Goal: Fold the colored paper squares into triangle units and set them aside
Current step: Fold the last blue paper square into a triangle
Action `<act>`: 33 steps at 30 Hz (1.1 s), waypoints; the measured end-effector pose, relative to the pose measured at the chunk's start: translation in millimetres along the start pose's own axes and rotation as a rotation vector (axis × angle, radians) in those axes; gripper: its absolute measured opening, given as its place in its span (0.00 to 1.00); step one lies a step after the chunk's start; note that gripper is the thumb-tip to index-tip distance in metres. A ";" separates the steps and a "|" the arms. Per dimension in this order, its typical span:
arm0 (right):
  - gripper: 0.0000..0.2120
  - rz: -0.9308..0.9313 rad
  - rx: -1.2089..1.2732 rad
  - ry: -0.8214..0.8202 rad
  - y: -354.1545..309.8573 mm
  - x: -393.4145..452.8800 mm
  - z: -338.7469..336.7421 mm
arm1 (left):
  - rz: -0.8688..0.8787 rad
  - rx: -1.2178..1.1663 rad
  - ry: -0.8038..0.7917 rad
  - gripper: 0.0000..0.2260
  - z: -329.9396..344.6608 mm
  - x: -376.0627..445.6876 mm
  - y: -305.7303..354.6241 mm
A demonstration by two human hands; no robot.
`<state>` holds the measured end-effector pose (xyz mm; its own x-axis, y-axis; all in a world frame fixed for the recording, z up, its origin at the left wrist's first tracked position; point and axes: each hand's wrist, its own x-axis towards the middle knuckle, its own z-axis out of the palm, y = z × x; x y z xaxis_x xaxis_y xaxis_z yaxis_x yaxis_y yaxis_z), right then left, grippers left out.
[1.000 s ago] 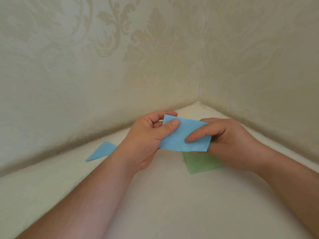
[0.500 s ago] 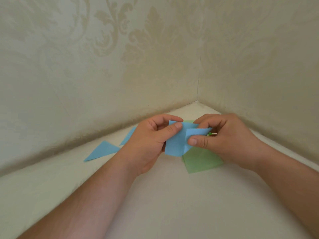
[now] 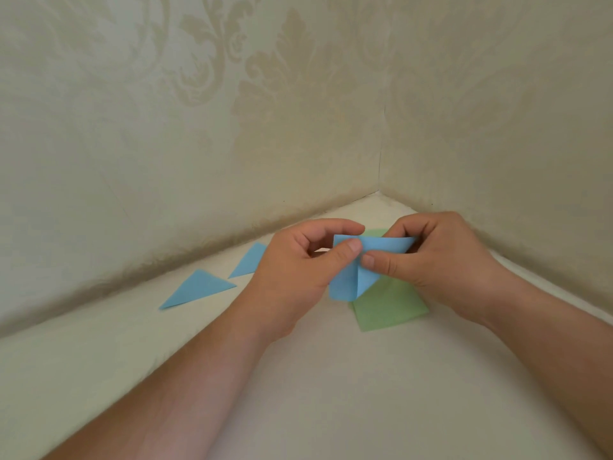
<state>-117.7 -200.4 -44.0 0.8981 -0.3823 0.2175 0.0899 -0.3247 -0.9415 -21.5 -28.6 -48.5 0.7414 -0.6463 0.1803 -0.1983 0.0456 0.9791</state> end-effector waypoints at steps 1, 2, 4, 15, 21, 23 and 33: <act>0.16 -0.001 -0.003 0.004 -0.7 -0.5 0.3 | 0.026 0.031 0.011 0.07 0.5 -0.4 -0.7; 0.15 -0.006 -0.009 0.006 -1.4 -0.9 0.7 | 0.046 0.045 0.024 0.07 1.2 -0.5 -1.6; 0.15 -0.023 -0.024 -0.002 -3.4 -2.0 1.5 | 0.076 0.071 0.046 0.07 2.1 -0.8 -2.0; 0.06 -0.038 0.199 0.039 -6.0 1.3 -4.4 | 0.190 0.107 0.164 0.10 -4.3 0.6 5.9; 0.14 -0.069 0.282 0.043 -10.1 -0.6 -2.4 | 0.151 0.044 0.156 0.12 -4.5 0.5 7.8; 0.15 -0.060 0.293 0.045 -10.6 -0.8 -2.5 | 0.129 0.022 0.140 0.11 -3.1 -0.3 9.8; 0.13 0.002 0.307 0.058 -8.8 1.1 -3.8 | 0.060 -0.028 0.178 0.10 -3.4 1.2 11.1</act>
<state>-119.2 -201.2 -34.5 0.8731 -0.4340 0.2220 0.2220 -0.0513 -0.9737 -20.6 -26.2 -37.1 0.8310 -0.4970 0.2498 -0.2294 0.1029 0.9679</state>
